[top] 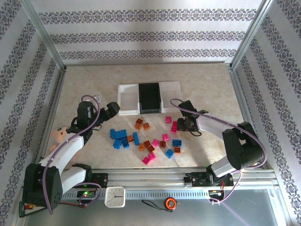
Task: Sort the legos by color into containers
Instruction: Pick up the lego from the middle-right of the table, then place the lego in the container.
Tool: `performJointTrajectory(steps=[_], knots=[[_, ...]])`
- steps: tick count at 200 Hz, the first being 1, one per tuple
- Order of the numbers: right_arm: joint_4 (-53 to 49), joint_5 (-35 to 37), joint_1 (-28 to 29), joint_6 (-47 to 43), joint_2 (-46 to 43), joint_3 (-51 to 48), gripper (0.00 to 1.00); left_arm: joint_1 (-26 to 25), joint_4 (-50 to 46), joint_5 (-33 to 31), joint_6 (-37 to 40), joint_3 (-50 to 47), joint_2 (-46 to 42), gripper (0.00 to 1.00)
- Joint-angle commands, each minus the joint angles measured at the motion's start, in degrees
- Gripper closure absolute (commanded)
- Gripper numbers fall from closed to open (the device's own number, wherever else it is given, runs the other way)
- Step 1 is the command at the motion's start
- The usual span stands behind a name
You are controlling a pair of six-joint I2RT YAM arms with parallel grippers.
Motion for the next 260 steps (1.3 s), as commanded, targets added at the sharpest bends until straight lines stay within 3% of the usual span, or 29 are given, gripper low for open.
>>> performJointTrajectory(steps=[1,31,62,148,165,192,210,232,260], knots=[[0.12,0.24,-0.5,0.05,0.36,0.48,0.56,-0.77,-0.34,1.11,1.01,1.59,-0.16,0.07],[-2.33,-0.94,0.2,-0.51,-4.52,1.81,0.7,-0.82,-2.25,0.59,2.07,2.18,-0.8,0.07],[-4.56,-0.25,3.4,-1.72,-7.85,9.8,0.73,-0.82,-4.95,-0.04,2.99,1.82,-2.02,0.07],[-1.4,5.56,2.24,-2.26,20.51,37.39,0.71,-0.97,-19.35,-7.15,3.84,-0.16,-10.33,0.1],[-1.93,5.47,1.52,-1.32,23.49,40.27,0.65,-1.04,-21.58,-8.72,3.58,-0.86,-11.39,0.12],[-2.26,4.35,0.43,-0.42,24.36,41.58,0.39,-1.08,-23.65,-9.68,3.38,-2.04,-11.75,0.17],[-1.48,3.97,0.46,-0.65,21.87,39.58,0.36,-2.17,-24.34,-9.37,3.49,-2.62,-10.63,0.22],[0.46,2.89,0.7,-0.24,17.84,34.92,0.35,-6.52,-25.74,-13.65,3.85,-2.96,-7.89,0.26],[2.9,1.48,1.21,0.46,13.04,28.79,0.35,-9.29,-21.09,-15.31,2.66,-4.04,-1.69,0.41]])
